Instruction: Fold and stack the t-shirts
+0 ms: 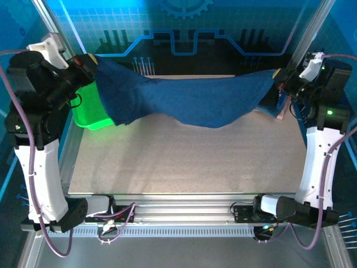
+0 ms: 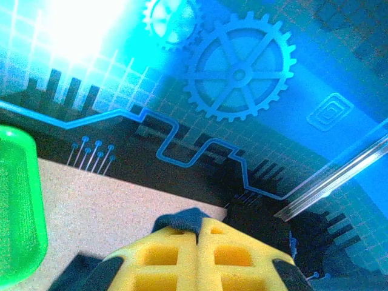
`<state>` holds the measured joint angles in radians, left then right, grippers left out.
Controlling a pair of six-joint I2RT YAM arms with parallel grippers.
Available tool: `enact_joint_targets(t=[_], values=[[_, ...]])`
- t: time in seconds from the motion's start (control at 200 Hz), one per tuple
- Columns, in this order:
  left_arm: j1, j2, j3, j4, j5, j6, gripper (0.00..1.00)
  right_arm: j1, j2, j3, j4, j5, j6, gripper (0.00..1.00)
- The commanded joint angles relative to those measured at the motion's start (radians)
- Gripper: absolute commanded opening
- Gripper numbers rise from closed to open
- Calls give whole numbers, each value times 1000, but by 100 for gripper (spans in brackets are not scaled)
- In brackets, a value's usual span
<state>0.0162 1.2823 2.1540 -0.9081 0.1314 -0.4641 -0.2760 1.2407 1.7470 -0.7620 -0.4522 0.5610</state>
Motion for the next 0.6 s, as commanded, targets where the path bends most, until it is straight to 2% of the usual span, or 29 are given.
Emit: enact_joint_targets(t=[0.0, 0.205, 0.44, 0.595], values=[[12, 34, 120, 56, 28, 47, 0, -29, -47, 93, -32, -6, 11, 0], [11, 59, 299, 103, 58, 44, 0, -39, -109, 228, -99, 45, 33, 0], [11, -5, 317, 179, 79, 39, 0, -40, -211, 345, -177, 170, 94, 0], [11, -32, 321, 223, 124, 20, 0, -30, -218, 456, -246, 228, 91, 0]])
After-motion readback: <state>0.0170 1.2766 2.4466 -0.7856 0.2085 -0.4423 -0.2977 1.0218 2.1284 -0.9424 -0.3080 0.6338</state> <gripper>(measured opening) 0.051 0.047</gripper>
